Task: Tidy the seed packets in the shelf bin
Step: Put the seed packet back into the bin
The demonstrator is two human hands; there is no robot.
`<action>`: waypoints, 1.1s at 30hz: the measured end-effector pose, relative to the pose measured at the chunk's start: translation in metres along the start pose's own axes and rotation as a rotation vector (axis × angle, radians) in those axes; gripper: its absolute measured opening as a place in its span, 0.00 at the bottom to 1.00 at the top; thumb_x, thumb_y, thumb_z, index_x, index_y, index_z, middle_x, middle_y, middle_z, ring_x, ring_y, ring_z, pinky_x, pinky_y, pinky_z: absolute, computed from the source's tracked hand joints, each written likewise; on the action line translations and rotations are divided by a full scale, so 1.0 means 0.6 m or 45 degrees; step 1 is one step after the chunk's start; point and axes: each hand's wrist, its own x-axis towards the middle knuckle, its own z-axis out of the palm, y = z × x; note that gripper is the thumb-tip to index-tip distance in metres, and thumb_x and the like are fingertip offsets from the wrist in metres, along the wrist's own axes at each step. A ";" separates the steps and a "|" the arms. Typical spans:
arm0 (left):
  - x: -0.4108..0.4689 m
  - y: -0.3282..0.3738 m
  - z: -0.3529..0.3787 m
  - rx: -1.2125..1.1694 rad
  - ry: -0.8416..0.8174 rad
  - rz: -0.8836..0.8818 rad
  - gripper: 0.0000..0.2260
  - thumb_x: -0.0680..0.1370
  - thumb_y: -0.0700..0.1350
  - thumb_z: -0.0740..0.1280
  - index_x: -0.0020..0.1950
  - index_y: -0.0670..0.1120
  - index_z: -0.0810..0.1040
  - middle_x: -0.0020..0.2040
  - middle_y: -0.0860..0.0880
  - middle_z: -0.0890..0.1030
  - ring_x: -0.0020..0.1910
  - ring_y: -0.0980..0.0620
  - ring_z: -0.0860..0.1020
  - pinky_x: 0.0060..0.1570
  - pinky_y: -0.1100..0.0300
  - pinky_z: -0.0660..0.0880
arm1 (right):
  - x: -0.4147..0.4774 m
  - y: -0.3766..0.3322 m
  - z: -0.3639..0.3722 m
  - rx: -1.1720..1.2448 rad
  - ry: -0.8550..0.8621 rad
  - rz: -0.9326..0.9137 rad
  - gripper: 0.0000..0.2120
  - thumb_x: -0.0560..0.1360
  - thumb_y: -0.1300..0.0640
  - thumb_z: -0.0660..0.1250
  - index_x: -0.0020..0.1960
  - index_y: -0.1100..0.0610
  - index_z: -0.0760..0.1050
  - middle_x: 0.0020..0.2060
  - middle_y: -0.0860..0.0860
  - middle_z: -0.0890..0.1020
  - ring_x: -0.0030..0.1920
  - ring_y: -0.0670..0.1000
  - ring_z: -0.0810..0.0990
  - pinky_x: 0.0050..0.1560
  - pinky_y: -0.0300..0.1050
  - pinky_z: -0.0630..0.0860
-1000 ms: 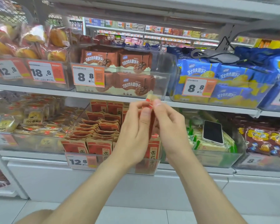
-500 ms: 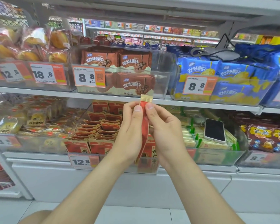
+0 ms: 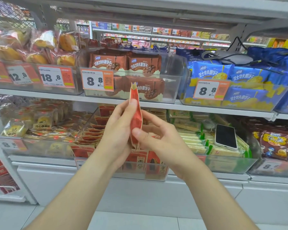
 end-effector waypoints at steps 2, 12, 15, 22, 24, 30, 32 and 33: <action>0.002 0.002 -0.011 0.058 -0.128 0.021 0.19 0.82 0.48 0.72 0.72 0.49 0.79 0.56 0.44 0.82 0.57 0.43 0.82 0.55 0.47 0.80 | 0.000 -0.002 -0.001 0.038 0.097 -0.061 0.22 0.82 0.49 0.72 0.75 0.40 0.76 0.56 0.48 0.89 0.56 0.45 0.86 0.58 0.49 0.84; -0.006 0.013 -0.037 0.143 -0.463 0.044 0.25 0.77 0.42 0.78 0.73 0.51 0.81 0.67 0.44 0.83 0.69 0.42 0.81 0.68 0.46 0.80 | -0.006 -0.008 -0.003 0.164 0.219 -0.049 0.17 0.85 0.53 0.68 0.73 0.49 0.79 0.51 0.53 0.90 0.52 0.59 0.89 0.56 0.53 0.86; -0.004 0.014 -0.035 0.137 -0.442 0.040 0.26 0.76 0.42 0.76 0.75 0.50 0.80 0.69 0.44 0.84 0.70 0.45 0.81 0.64 0.53 0.81 | -0.009 -0.013 -0.008 0.230 0.222 -0.003 0.17 0.84 0.53 0.68 0.72 0.48 0.80 0.52 0.51 0.90 0.55 0.55 0.89 0.54 0.47 0.86; -0.002 0.010 -0.028 0.098 -0.378 0.003 0.23 0.80 0.42 0.72 0.76 0.49 0.78 0.66 0.43 0.85 0.64 0.46 0.84 0.67 0.51 0.81 | -0.009 -0.010 -0.015 0.162 0.192 -0.021 0.16 0.88 0.49 0.60 0.73 0.43 0.79 0.57 0.49 0.89 0.58 0.49 0.87 0.57 0.46 0.84; -0.003 0.012 -0.026 0.079 -0.414 -0.013 0.19 0.85 0.40 0.67 0.77 0.48 0.77 0.64 0.42 0.84 0.63 0.47 0.83 0.66 0.52 0.81 | -0.005 -0.003 -0.013 0.001 0.183 -0.098 0.18 0.88 0.48 0.62 0.76 0.42 0.75 0.63 0.46 0.86 0.61 0.48 0.85 0.61 0.47 0.82; -0.016 0.012 -0.012 0.020 -0.463 -0.081 0.18 0.91 0.48 0.55 0.78 0.46 0.74 0.68 0.41 0.84 0.67 0.41 0.83 0.66 0.47 0.82 | -0.003 0.024 -0.010 -0.472 0.424 -0.216 0.32 0.73 0.45 0.81 0.73 0.32 0.73 0.62 0.40 0.77 0.59 0.44 0.82 0.61 0.50 0.82; -0.014 0.011 -0.013 0.044 -0.393 -0.053 0.17 0.90 0.46 0.57 0.77 0.44 0.74 0.66 0.42 0.85 0.66 0.42 0.84 0.61 0.50 0.84 | -0.002 0.022 -0.013 -0.494 0.478 -0.250 0.31 0.74 0.54 0.81 0.73 0.37 0.76 0.59 0.41 0.80 0.55 0.45 0.84 0.55 0.47 0.83; -0.011 0.010 -0.016 0.030 -0.351 -0.046 0.16 0.89 0.45 0.58 0.76 0.44 0.75 0.66 0.42 0.86 0.66 0.42 0.84 0.60 0.51 0.84 | 0.000 0.020 -0.015 -0.422 0.503 -0.224 0.29 0.76 0.58 0.79 0.73 0.40 0.76 0.58 0.43 0.82 0.53 0.46 0.86 0.53 0.48 0.84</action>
